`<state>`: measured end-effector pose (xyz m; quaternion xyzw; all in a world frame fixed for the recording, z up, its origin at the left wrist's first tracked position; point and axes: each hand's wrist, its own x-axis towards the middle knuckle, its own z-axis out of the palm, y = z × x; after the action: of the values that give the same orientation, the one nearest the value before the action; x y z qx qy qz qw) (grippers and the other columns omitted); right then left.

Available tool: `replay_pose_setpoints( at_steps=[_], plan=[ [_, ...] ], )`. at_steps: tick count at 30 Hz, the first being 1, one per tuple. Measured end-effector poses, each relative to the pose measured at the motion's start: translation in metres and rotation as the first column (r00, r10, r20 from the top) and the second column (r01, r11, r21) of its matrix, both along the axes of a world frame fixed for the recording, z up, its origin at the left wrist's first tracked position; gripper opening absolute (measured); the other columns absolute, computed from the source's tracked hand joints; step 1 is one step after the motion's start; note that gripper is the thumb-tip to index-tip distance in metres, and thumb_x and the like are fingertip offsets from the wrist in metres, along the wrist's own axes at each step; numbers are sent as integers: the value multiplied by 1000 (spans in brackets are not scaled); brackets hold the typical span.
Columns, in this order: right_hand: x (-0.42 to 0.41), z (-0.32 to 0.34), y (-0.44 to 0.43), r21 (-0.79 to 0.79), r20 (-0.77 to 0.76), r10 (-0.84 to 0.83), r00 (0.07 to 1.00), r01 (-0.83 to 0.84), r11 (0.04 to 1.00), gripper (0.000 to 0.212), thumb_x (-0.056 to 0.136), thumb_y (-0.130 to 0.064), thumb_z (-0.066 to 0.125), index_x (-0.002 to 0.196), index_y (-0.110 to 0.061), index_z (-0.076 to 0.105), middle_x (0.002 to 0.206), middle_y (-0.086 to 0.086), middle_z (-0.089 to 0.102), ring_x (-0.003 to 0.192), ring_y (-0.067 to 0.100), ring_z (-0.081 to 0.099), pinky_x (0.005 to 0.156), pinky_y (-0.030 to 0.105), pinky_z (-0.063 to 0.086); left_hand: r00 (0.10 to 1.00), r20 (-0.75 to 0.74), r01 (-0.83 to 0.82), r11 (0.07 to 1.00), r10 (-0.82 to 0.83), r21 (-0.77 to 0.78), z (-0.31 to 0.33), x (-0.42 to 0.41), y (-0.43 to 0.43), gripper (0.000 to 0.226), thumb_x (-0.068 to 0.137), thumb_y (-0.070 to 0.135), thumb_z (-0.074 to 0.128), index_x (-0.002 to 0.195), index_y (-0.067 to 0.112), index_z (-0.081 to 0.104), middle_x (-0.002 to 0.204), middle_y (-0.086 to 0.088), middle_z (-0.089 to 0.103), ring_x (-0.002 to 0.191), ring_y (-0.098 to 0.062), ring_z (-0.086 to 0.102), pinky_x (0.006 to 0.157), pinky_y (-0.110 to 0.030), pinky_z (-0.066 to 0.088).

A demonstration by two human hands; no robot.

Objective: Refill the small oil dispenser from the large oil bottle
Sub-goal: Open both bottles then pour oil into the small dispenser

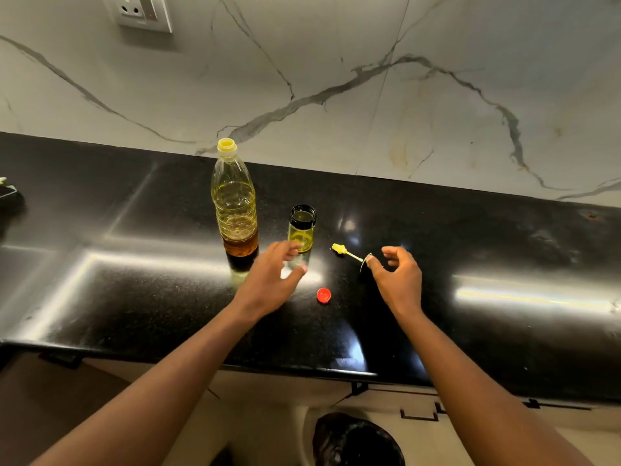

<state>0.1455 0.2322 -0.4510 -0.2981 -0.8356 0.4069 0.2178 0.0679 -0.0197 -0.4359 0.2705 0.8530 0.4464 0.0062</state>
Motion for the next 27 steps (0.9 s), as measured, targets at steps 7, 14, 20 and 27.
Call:
replay_pose_setpoints(
  at_steps=[7,14,20,27],
  plan=[
    [-42,64,-43,47,-162,198,967,-193,980,23,88,-29,80,108,-19,73,106,-2,71,96,12,67,89,37,58,975,-147,-134,965,169,226,65,-17,-35,28,94,14,71,121,9,64,114,-4,67,100,-14,67,86,-32,60],
    [-94,110,-118,83,-146,499,854,-492,866,52,90,-31,79,137,-18,62,132,0,64,114,11,63,94,31,57,890,-168,-374,889,424,263,79,-55,-72,52,85,4,60,135,14,46,132,-9,49,123,-20,45,99,-44,48],
    [-143,115,-160,14,-4,571,821,-570,821,103,77,-44,90,158,-17,34,159,10,42,142,25,47,111,43,49,929,310,-259,955,205,145,70,-87,-93,71,93,18,70,152,21,31,147,-7,50,132,-22,52,109,-45,48],
    [-168,88,-186,-42,31,588,809,-586,809,112,67,-45,97,153,-22,28,154,12,49,141,28,50,113,43,47,894,445,-126,983,54,133,60,-101,-106,59,86,2,62,138,24,45,126,-2,61,121,-23,61,102,-54,54]
  ],
)
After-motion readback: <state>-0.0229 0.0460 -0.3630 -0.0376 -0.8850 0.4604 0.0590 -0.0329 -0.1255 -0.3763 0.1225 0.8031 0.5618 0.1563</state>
